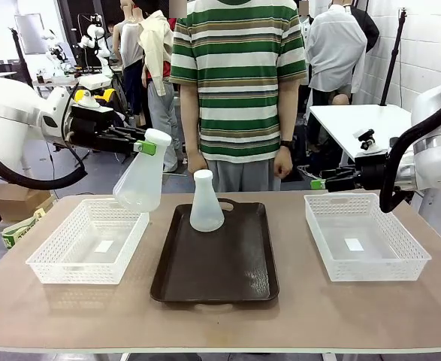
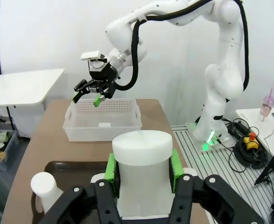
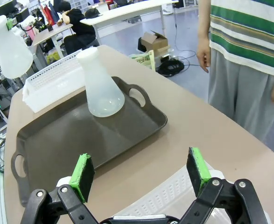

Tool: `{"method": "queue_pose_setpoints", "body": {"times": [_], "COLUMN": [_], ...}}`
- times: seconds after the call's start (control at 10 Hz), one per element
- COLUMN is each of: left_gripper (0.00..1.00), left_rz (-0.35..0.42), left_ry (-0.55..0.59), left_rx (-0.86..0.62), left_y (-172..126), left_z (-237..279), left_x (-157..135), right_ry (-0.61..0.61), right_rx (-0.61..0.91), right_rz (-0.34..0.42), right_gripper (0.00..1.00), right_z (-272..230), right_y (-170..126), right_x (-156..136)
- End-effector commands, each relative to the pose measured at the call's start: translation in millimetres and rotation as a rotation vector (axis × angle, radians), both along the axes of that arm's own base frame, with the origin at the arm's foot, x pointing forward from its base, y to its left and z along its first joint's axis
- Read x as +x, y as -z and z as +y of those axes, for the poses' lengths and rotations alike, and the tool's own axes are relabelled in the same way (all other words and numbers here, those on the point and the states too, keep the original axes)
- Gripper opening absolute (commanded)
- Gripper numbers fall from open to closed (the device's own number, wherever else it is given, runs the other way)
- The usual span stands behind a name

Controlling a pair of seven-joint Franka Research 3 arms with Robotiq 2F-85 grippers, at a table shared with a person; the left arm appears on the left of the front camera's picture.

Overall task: Prepare the laboratory tools.
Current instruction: Place the picked Big flask upright in the Handle tray as directed by the person.

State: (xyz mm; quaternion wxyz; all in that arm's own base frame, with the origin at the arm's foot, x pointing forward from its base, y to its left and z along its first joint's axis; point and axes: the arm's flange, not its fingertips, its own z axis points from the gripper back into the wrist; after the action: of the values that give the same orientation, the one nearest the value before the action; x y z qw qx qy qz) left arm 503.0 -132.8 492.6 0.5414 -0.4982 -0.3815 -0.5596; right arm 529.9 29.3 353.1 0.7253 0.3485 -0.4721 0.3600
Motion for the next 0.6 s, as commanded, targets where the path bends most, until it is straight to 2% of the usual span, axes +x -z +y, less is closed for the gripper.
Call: {"method": "queue_pose_setpoints", "body": {"times": [0.0, 0.1, 0.5], "left_gripper": [0.00, 0.00, 0.00], "left_rz": [0.029, 0.048, -0.021], "left_ry": [0.066, 0.103, 0.128], "left_rx": [-0.028, -0.050, -0.154], "left_y": [21.8, 41.9, 94.7], "left_z": [-17.5, -35.3, -83.3], "left_x": [-4.5, -10.0, -29.4], "right_ry": [0.000, 0.000, 0.000], "right_rx": [0.000, 0.000, 0.000], "right_rz": [0.001, 0.001, 0.001], "right_gripper": [1.00, 1.00, 1.00], "right_z": [0.4, 0.4, 0.4], "right_y": [0.8, 0.8, 0.8], "right_x": [-0.5, -0.5, -0.5]}}
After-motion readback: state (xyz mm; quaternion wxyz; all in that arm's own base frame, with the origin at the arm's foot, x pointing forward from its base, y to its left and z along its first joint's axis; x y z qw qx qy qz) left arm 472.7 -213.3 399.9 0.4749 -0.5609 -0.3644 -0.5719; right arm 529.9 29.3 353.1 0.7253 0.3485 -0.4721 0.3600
